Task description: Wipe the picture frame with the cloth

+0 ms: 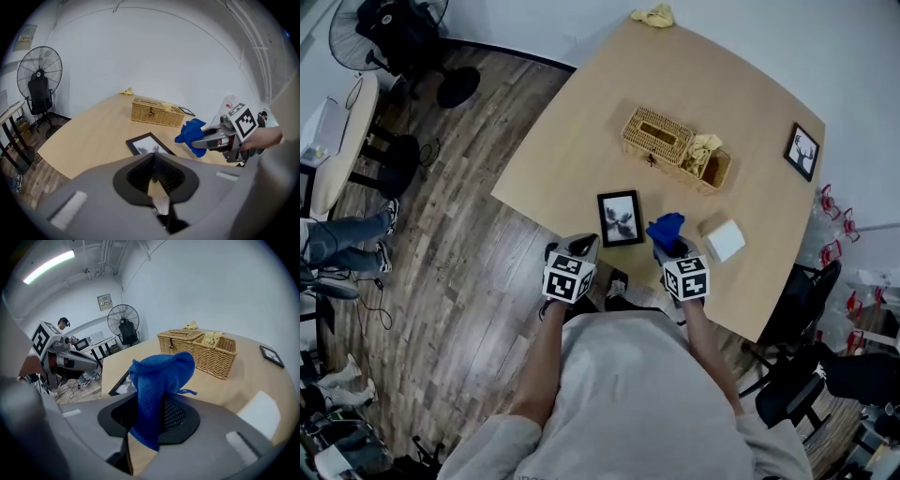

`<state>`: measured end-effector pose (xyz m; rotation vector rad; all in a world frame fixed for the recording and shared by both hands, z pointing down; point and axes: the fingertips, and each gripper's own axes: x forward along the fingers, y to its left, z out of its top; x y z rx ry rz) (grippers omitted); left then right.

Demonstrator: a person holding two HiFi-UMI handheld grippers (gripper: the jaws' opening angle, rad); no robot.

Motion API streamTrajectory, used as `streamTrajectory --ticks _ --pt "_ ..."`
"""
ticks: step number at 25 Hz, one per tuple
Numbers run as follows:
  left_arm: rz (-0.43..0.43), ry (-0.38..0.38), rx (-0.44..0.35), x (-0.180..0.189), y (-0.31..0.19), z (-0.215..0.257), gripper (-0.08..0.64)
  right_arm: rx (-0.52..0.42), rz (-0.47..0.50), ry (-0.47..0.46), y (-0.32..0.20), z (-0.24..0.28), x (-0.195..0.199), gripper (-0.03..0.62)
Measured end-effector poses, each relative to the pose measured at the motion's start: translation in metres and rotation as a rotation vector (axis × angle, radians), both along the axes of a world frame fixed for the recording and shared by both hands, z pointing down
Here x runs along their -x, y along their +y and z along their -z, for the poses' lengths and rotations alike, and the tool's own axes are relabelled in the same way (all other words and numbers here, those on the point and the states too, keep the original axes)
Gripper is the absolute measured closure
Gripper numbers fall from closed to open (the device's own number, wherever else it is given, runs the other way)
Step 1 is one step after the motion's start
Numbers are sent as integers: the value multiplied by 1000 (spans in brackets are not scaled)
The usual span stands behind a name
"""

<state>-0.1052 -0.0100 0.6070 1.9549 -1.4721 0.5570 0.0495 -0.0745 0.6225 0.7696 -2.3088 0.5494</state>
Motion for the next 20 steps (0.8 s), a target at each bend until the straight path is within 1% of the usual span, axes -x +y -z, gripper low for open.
streamTrajectory --ticks 4,10,20 --pt "-3 -12 4 1 0 -1 508 7 13 -6 2 0 3 485" --pt "-5 -19 4 0 0 -2 508 -10 -1 -30 -3 3 5 485" --pt "9 -23 8 3 0 -4 508 5 40 -29 1 0 12 485"
